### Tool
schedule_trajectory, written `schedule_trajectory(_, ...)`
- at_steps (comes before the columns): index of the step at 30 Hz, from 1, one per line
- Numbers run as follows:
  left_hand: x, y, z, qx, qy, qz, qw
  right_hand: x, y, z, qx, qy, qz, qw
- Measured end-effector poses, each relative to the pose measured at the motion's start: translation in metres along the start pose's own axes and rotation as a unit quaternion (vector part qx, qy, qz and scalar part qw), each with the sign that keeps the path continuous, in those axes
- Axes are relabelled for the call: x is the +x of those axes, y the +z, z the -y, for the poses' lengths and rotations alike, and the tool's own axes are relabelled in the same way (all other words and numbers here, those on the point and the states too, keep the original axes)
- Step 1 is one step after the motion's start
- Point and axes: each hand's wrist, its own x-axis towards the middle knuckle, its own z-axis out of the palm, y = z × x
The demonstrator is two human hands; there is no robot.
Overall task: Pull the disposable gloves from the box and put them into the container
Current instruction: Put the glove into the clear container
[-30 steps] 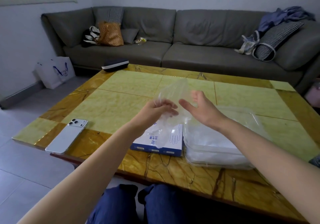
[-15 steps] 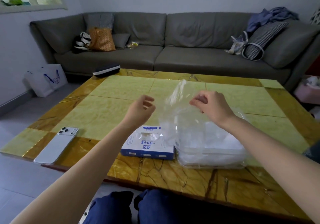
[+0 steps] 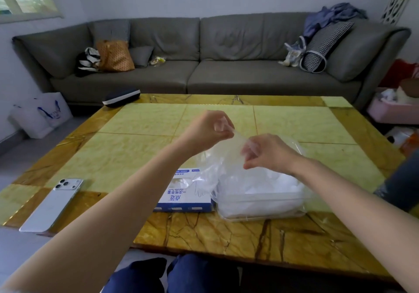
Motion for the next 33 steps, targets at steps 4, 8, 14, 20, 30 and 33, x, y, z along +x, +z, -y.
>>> schedule_trajectory(4, 0.007, -0.005, -0.007, 0.014, 0.032, -0.071, 0.997, 0.006, -0.016, -0.010, -0.010, 0.012, -0.141, 0.990)
schedule_trajectory(8, 0.007, -0.012, -0.017, 0.006, 0.101, -0.174, 0.980, 0.001, -0.034, -0.009, -0.065, -0.094, -0.317, 0.941)
schedule_trajectory(14, -0.022, 0.002, 0.005, 0.205, 0.202, -0.104, 0.952, -0.017, -0.027, -0.031, -0.209, -0.208, -0.307, 0.905)
schedule_trajectory(20, -0.021, 0.041, 0.032, 0.291, 0.145, 0.069, 0.943, -0.010, 0.002, -0.061, -0.333, -0.031, -0.047, 0.941)
schedule_trajectory(30, 0.007, 0.078, 0.041, 0.335, -0.016, 0.428, 0.840, 0.013, 0.003, -0.071, -0.225, 0.106, 0.299, 0.921)
schedule_trajectory(33, 0.019, 0.066, 0.031, 0.251, -0.061, 0.468, 0.845, 0.016, -0.019, -0.056, -0.075, 0.113, 0.319, 0.938)
